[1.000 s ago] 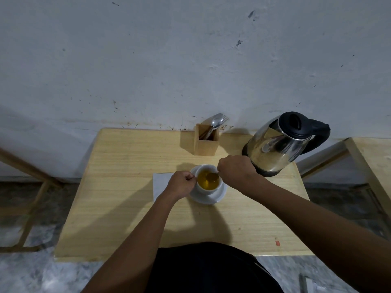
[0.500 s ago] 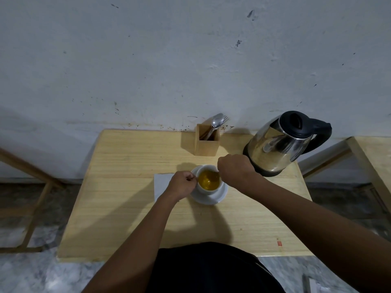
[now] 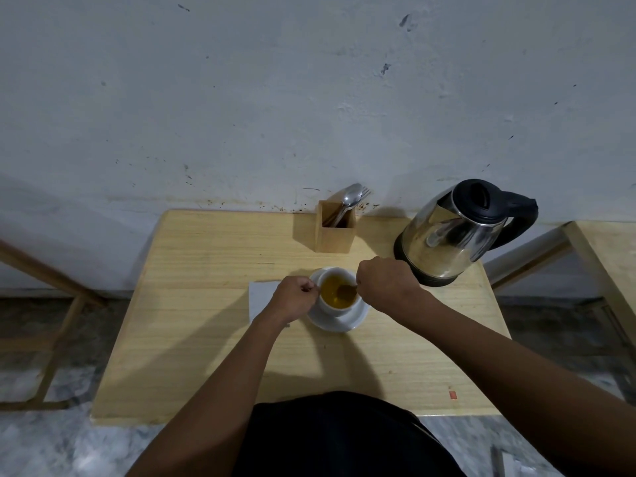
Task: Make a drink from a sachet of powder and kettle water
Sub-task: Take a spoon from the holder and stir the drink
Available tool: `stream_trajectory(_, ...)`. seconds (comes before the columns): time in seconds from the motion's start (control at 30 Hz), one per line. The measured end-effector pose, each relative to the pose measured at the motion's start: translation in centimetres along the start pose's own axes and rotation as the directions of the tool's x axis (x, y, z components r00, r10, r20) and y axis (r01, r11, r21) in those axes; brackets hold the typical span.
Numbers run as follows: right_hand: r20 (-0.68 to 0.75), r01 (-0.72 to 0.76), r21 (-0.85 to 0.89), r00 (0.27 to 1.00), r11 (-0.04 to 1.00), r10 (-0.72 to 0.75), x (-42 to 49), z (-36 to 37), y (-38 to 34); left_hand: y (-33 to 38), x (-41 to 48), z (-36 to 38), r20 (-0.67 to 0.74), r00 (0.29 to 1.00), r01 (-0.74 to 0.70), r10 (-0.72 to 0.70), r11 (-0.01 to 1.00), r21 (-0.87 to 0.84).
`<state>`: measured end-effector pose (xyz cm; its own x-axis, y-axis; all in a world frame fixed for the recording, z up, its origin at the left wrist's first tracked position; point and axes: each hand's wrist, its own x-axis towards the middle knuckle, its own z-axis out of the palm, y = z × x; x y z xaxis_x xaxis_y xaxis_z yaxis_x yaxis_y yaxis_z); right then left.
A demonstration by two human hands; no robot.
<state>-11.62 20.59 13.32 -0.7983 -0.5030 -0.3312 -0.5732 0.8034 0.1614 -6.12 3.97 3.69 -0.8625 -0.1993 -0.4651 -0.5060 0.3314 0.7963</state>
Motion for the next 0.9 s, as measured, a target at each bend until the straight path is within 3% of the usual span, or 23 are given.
stream_trajectory(0.13,-0.041,-0.002,0.135,0.999,0.991,0.007,-1.0,0.8,0.6,0.1,0.1,-0.1,0.004,1.0,-0.023,0.023,1.0,0.005)
stream_trajectory(0.27,-0.215,-0.005,0.26,0.975,0.966,0.063,-3.6,2.1,2.0,0.1,0.2,-0.1,0.009,1.0,-0.027,0.027,1.0,0.006)
stream_trajectory(0.47,-0.464,-0.025,0.496,0.837,0.868,0.289,-7.2,7.2,2.3,0.3,0.2,-0.1,0.013,1.0,-0.013,0.013,1.0,0.021)
stream_trajectory(0.7,-0.424,-0.084,0.661,0.779,0.746,0.463,-8.4,11.2,0.0,0.1,0.3,0.1,-0.011,1.0,-0.016,0.016,1.0,0.025)
stream_trajectory(0.9,-0.388,-0.122,0.707,0.757,0.696,0.526,-8.3,11.4,-1.0,0.0,0.1,0.2,-0.026,0.999,-0.018,0.019,0.999,0.032)
